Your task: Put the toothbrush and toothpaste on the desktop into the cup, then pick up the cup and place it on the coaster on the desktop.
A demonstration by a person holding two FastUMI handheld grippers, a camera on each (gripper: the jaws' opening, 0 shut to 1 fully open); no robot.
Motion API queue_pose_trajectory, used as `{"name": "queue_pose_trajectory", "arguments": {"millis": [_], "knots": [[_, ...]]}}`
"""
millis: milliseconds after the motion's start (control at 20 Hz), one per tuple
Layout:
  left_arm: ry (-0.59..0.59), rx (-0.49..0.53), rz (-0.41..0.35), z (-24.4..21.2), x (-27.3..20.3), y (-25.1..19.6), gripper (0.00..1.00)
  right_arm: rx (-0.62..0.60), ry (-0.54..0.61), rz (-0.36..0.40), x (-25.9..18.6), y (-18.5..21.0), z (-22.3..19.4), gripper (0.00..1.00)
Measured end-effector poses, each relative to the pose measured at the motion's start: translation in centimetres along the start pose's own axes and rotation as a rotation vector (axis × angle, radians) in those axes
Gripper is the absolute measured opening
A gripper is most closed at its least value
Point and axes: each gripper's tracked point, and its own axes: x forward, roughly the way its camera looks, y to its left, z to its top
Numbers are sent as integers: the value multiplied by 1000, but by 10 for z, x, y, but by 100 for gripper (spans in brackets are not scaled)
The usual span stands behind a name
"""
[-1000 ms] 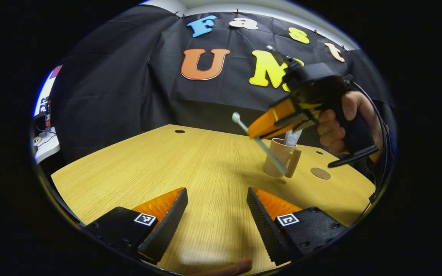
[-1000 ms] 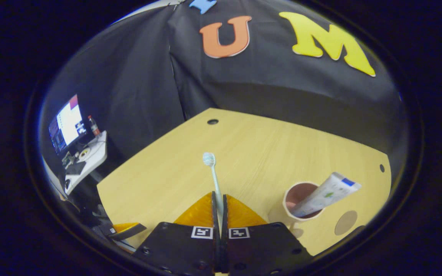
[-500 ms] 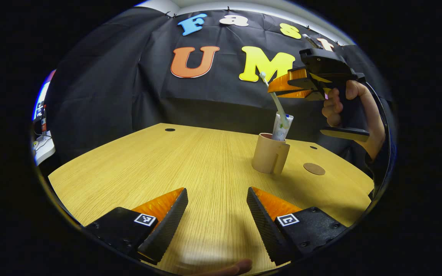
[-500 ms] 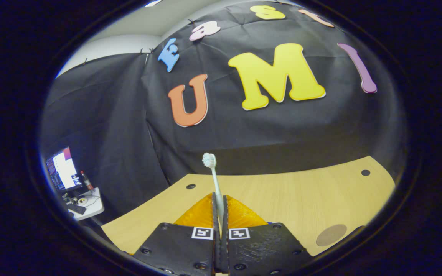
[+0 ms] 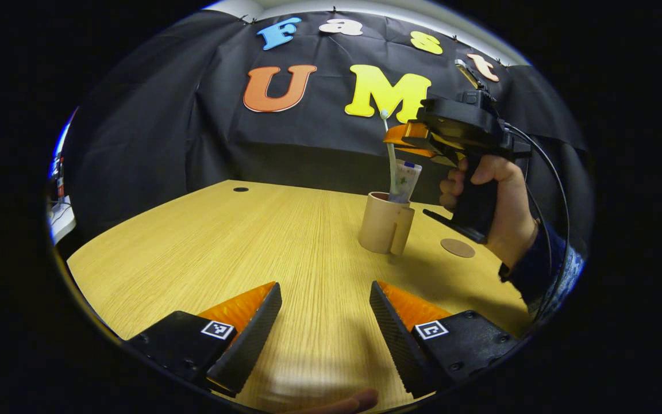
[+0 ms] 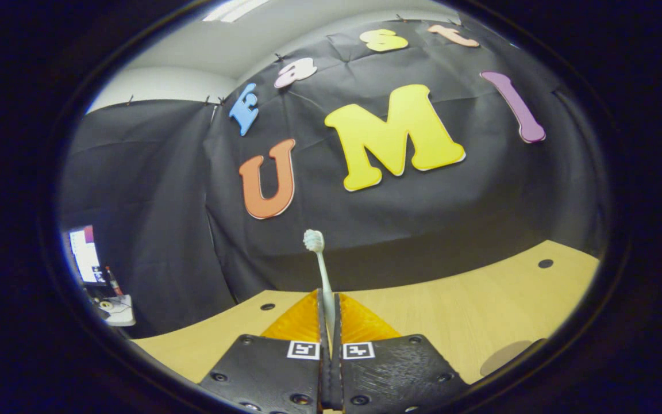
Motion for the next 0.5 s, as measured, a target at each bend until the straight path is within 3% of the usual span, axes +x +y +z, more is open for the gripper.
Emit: {"name": "queue_pose_trajectory", "arguments": {"millis": [250, 400, 450, 500], "knots": [[-8, 14, -8, 5, -4, -5, 98, 10, 16, 3, 3, 1, -7, 0], [-16, 18, -13, 8, -7, -7, 98, 23, 14, 11, -2, 4, -5, 10], [-18, 21, -10, 9, -7, -7, 98, 29, 1, 5, -6, 1, -1, 20], [-17, 22, -8, 10, -6, -8, 98, 27, -2, 21, -9, 4, 2, 24]]}}
